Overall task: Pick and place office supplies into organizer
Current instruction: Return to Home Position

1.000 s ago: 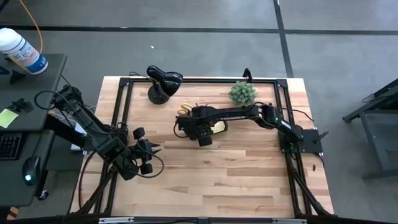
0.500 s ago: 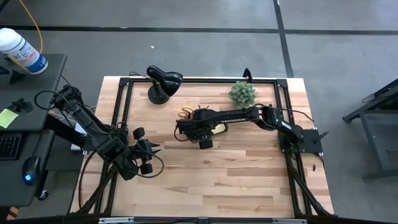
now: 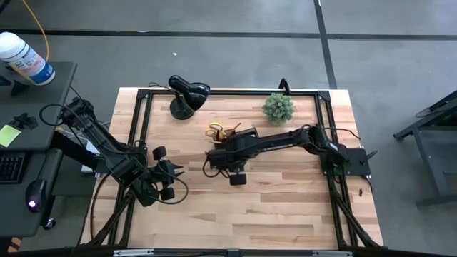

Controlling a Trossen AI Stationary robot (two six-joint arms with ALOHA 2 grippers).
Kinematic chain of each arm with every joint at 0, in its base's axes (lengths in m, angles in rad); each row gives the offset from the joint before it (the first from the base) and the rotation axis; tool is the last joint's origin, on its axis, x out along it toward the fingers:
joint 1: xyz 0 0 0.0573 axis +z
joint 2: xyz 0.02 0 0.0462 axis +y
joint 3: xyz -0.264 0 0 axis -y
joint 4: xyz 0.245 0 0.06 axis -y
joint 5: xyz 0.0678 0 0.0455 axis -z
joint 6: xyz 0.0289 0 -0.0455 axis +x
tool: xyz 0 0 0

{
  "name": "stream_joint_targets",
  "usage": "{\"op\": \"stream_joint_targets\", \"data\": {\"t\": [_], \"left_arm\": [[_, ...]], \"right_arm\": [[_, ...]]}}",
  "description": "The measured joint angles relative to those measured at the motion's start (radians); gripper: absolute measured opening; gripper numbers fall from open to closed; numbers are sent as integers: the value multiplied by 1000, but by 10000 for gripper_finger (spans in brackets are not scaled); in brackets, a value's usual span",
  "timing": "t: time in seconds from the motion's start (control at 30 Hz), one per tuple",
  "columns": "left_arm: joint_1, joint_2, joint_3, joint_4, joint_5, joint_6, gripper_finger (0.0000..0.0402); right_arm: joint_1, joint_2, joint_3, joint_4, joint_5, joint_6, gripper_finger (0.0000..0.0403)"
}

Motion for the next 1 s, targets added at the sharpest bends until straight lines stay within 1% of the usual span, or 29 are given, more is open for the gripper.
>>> {"op": "stream_joint_targets", "data": {"t": [0.1, 0.17, 0.27, 0.33, 0.43, 0.53, 0.63, 0.7, 0.8, 0.83, 0.9, 1.0], "left_arm": [[0, 0, 0, -5, 0, 0, 72], [0, 0, 0, -13, 0, 1, 72], [0, 0, 0, -23, 2, 3, 71], [0, 0, 0, -23, 5, 15, 71], [0, 0, 0, -19, -5, 45, 71], [0, 0, 0, -13, -32, 81, 71], [0, 0, 0, -14, -98, 109, 71], [1, 0, 0, -14, -156, 131, 71], [10, 0, 0, -14, -242, 167, 71], [19, 0, 0, -14, -251, 172, 71], [46, 0, 0, -13, -236, 162, 71], [95, -1, 0, -12, -160, 112, 71]], "right_arm": [[11, -23, -39, 36, -6, 54, 36], [14, -51, -94, 71, -21, 86, 10], [19, -129, -215, 120, -24, 145, 19], [19, -204, -322, 153, -38, 187, 19], [14, -353, -515, 262, -96, 265, 4], [7, -518, -720, 416, -126, 393, 7], [6, -670, -926, 600, -134, 508, 3], [6, -751, -1046, 717, -145, 553, 4], [1, -838, -1185, 887, -198, 549, 2], [-2, -862, -1225, 938, -213, 540, 2], [-10, -906, -1313, 1041, -220, 528, 2], [-45, -977, -1463, 1209, -229, 525, 2]]}}
